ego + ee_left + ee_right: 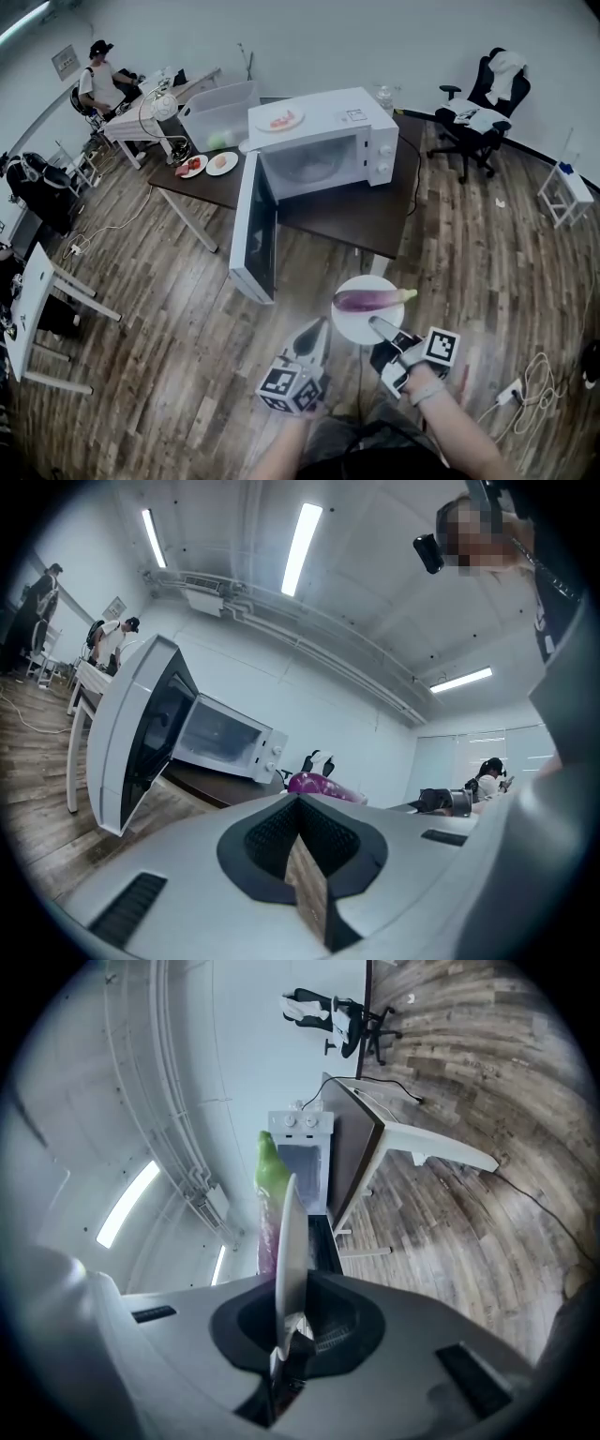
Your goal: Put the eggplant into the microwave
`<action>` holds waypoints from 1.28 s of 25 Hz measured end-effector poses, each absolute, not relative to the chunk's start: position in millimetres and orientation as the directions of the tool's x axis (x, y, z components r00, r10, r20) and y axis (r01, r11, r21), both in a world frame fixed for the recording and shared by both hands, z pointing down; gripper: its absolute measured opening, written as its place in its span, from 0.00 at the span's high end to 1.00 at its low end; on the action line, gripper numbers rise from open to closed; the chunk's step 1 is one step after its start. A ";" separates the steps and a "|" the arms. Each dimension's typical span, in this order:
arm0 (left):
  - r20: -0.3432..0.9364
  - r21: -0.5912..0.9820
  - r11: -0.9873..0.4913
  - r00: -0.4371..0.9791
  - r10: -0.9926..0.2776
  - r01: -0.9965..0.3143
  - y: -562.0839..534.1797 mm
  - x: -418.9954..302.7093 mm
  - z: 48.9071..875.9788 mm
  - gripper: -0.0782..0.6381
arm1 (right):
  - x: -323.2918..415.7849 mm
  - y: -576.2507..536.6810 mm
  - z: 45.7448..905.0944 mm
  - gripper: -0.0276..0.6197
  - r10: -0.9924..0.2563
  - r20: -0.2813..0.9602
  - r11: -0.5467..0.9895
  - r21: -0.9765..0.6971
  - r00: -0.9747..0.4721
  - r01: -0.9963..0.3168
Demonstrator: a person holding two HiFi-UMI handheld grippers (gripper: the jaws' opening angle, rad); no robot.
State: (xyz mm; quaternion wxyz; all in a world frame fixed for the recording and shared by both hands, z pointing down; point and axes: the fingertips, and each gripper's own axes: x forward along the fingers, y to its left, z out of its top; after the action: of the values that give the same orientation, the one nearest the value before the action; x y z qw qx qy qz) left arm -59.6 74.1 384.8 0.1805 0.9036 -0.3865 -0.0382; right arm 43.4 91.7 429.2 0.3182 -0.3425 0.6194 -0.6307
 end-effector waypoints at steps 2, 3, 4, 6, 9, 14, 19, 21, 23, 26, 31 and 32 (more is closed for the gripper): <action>0.071 0.361 -0.634 0.698 -0.713 -0.684 66.2 -55.5 386.9 0.88 | 46.3 82.4 433.6 0.94 -0.823 0.045 -0.037 -0.999 -0.566 -0.026; 0.072 0.362 -0.632 0.697 -0.714 -0.685 62.0 -53.4 388.1 0.88 | 48.1 77.2 435.4 0.94 -0.821 0.046 -0.037 -0.999 -0.569 -0.027; 0.073 0.361 -0.630 0.695 -0.715 -0.687 57.5 -51.3 389.7 0.88 | 50.1 71.8 437.1 0.94 -0.820 0.046 -0.037 -0.999 -0.571 -0.027; 0.078 0.359 -0.625 0.690 -0.720 -0.693 47.8 -47.1 394.1 0.88 | 54.7 60.7 440.8 0.94 -0.818 0.046 -0.038 -0.999 -0.573 -0.026; 0.085 0.350 -0.616 0.679 -0.729 -0.706 31.9 -40.6 400.8 0.88 | 61.5 42.8 443.8 0.94 -0.813 0.037 -0.032 -0.999 -0.581 -0.020; 0.085 0.341 -0.602 0.661 -0.746 -0.722 1.0 -25.6 402.1 0.88 | 75.9 8.1 440.4 0.94 -0.784 0.029 0.000 -0.999 -0.620 -0.047; 0.074 0.339 -0.594 0.650 -0.756 -0.730 -33.2 -6.7 400.9 0.88 | 90.4 -30.5 437.6 0.94 -0.762 0.027 0.009 -0.999 -0.647 -0.052; 0.073 0.340 -0.590 0.646 -0.760 -0.733 -46.5 0.3 401.6 0.88 | 94.9 -45.3 437.5 0.94 -0.752 0.025 0.012 -0.999 -0.659 -0.051; 0.071 0.342 -0.585 0.641 -0.764 -0.735 -59.8 7.0 402.5 0.88 | 99.3 -60.6 438.0 0.93 -0.742 0.022 0.015 -0.999 -0.670 -0.049; 0.068 0.343 -0.575 0.630 -0.774 -0.743 -78.8 15.7 404.3 0.88 | 104.7 -83.7 438.6 0.93 -0.728 0.015 0.022 -0.999 -0.686 -0.045; 0.070 0.358 -0.533 0.591 -0.804 -0.767 -101.4 20.6 411.9 0.88 | 109.3 -110.8 447.9 0.93 -0.699 0.029 0.010 -0.999 -0.715 -0.051; 0.067 0.357 -0.526 0.583 -0.810 -0.772 -106.1 20.8 413.2 0.88 | 109.5 -116.7 448.5 0.94 -0.693 0.028 0.012 -0.999 -0.721 -0.050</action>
State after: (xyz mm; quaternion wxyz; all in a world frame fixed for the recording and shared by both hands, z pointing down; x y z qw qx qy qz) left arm 20.8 -106.1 413.2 0.1768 0.8719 -0.4536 -0.0534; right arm 109.5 -116.7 448.5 0.2491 -0.2787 0.6664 -0.6451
